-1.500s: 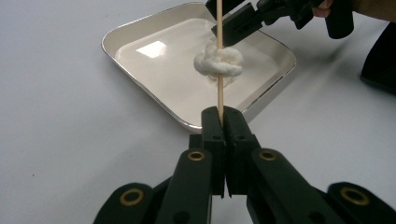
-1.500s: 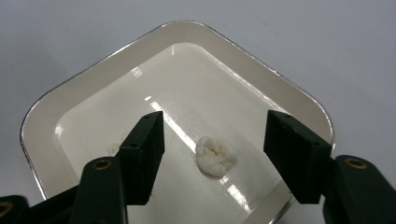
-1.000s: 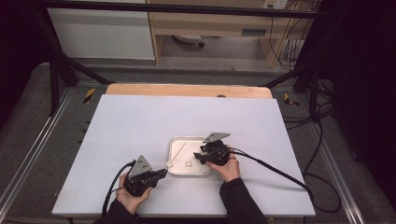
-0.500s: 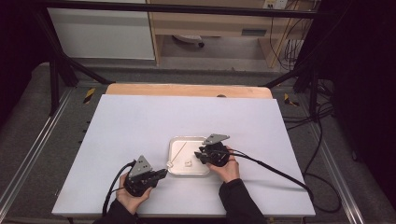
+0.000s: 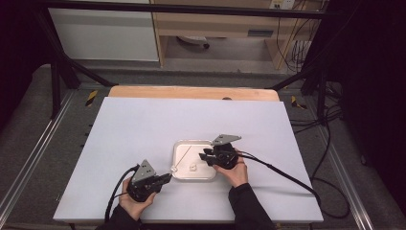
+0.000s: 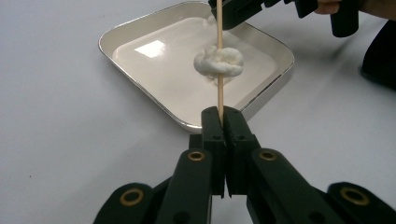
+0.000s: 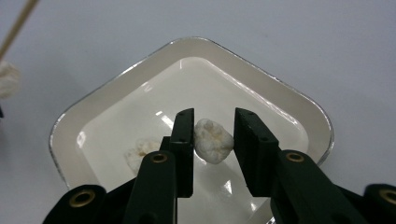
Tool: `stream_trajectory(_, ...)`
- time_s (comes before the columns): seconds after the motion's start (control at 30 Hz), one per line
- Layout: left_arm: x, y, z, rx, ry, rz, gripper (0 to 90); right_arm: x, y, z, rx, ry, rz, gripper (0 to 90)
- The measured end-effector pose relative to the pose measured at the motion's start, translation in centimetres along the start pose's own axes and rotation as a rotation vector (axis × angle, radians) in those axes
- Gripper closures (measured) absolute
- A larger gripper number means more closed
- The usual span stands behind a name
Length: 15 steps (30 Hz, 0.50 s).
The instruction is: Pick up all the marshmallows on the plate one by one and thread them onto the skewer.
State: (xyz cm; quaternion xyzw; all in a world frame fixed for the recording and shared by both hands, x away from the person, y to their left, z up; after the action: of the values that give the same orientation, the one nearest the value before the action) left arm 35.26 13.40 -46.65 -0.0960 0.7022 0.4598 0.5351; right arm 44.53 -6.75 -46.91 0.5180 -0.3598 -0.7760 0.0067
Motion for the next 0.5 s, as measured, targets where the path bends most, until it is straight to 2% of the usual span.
stream_trajectory(0.5, -0.1, 0.2, -0.1, 0.0, -0.003, -0.011, 88.3, -2.7, 3.7, 1.9, -0.162, -0.111, -0.157, 70.4)
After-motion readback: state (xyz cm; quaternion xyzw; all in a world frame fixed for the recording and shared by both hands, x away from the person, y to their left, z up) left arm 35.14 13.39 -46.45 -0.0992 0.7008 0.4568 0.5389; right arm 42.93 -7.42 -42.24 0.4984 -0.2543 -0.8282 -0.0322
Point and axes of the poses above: each handheld gripper's, and its own axes: y roughly backward along the jaws, x roughly out of its underside, z roughly to its left, the point moved 6 cm from there along -y, roughly forward along the jaws, and after that the axes turned 9 degrees about -x, right-handed, at the moved point
